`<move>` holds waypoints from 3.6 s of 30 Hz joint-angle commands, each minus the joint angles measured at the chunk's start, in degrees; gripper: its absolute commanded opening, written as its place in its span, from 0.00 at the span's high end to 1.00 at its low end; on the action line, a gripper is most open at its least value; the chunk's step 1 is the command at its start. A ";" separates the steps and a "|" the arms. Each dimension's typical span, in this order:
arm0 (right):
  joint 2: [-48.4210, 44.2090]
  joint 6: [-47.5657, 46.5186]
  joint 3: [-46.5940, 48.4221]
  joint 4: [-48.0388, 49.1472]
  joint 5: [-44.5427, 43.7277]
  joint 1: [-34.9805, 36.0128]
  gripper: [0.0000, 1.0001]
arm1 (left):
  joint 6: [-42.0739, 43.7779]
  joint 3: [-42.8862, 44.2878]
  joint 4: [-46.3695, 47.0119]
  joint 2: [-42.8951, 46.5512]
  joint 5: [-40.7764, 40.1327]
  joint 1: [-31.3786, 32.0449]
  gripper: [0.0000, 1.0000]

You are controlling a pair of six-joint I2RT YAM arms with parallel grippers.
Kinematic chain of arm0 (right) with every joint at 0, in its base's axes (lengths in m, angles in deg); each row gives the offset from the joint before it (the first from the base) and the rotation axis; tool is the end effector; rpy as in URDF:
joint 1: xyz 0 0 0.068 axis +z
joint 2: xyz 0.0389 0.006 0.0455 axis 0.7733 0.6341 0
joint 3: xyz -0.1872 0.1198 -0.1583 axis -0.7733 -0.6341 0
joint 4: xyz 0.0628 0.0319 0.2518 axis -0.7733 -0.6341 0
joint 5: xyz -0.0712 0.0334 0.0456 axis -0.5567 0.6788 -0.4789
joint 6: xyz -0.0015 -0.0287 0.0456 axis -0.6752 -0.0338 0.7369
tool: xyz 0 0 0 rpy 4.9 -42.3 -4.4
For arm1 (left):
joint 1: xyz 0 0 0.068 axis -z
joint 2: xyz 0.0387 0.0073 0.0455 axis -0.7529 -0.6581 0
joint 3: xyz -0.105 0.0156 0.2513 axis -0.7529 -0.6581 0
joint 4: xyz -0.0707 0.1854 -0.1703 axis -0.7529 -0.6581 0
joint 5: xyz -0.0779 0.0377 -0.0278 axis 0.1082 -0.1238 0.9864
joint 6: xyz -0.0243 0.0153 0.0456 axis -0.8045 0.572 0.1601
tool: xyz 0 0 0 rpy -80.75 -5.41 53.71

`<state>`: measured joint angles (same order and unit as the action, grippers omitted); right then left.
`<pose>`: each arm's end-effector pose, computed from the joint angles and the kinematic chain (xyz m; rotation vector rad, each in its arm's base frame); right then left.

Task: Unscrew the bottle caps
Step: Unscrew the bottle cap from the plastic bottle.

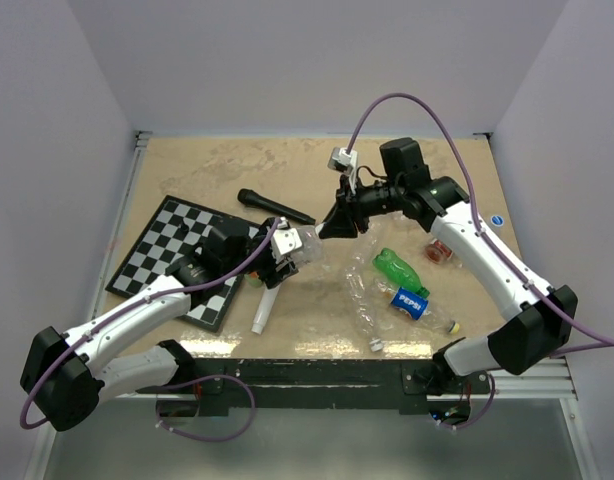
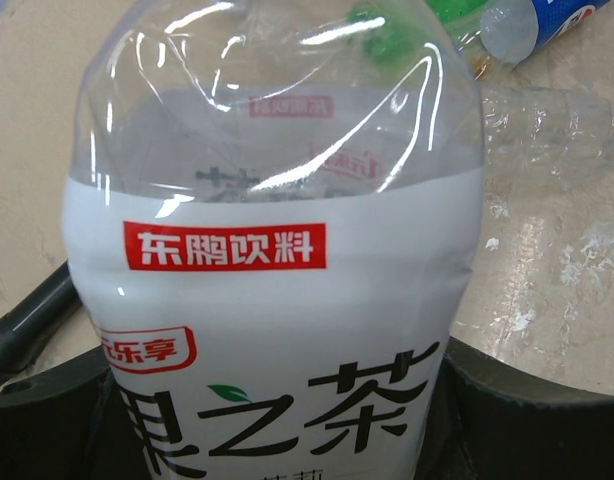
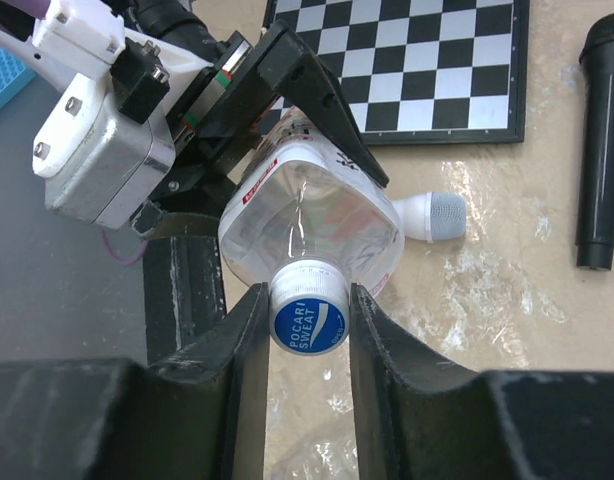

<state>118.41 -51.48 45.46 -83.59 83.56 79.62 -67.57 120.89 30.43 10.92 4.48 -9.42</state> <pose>0.2515 0.1707 0.3747 -1.1994 1.8137 1.1445 0.1785 -0.1607 0.2704 1.1755 1.6965 -0.5363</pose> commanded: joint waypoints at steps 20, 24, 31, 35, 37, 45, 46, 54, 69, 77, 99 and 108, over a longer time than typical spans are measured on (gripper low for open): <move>1.05 -73.69 13.68 -35.17 4.75 1.88 1.00 | -0.33 0.87 2.04 0.59 0.02 -0.39 1.00; -0.29 -89.65 11.47 -35.26 0.26 2.14 1.00 | -0.24 0.87 1.95 0.85 0.02 -0.31 1.00; -0.02 -89.92 10.16 -35.35 3.94 2.14 1.00 | -0.15 0.87 1.95 0.94 0.10 -0.31 1.00; -0.98 -87.12 9.54 -34.56 5.09 2.14 1.00 | -0.15 0.87 1.95 1.03 0.37 -0.31 1.00; -1.16 -85.80 9.28 -33.77 5.53 2.14 1.00 | -0.06 0.87 1.95 1.12 0.37 -0.31 1.00; -2.74 -70.96 9.71 -27.09 4.31 2.14 0.55 | -0.06 0.87 1.95 1.12 0.37 -0.31 1.00; -3.00 -68.33 9.89 -26.04 3.87 2.14 0.48 | -0.06 0.96 1.86 1.20 0.37 -0.31 1.00; -5.29 -55.30 11.65 -23.57 2.45 1.62 0.29 | -0.06 0.87 1.95 1.38 0.28 -0.31 1.00; -13.99 -32.54 4.01 -13.38 5.44 -4.98 0.28 | -0.33 0.87 2.04 1.12 -0.16 -0.39 1.00; -14.43 -10.04 -0.83 -2.04 5.18 -5.59 0.28 | -0.33 0.96 2.04 1.12 -0.42 -0.31 1.00; -7.15 3.24 5.05 -2.91 1.58 -5.59 0.29 | -0.59 0.96 2.21 0.68 -1.48 -0.39 1.00; -2.04 7.20 5.58 -1.86 -0.18 -3.75 0.33 | -0.59 0.96 2.04 0.85 -1.74 -0.31 1.00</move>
<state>115.35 -47.26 49.41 -85.69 84.87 74.53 -67.65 120.89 30.78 11.32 3.00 -9.62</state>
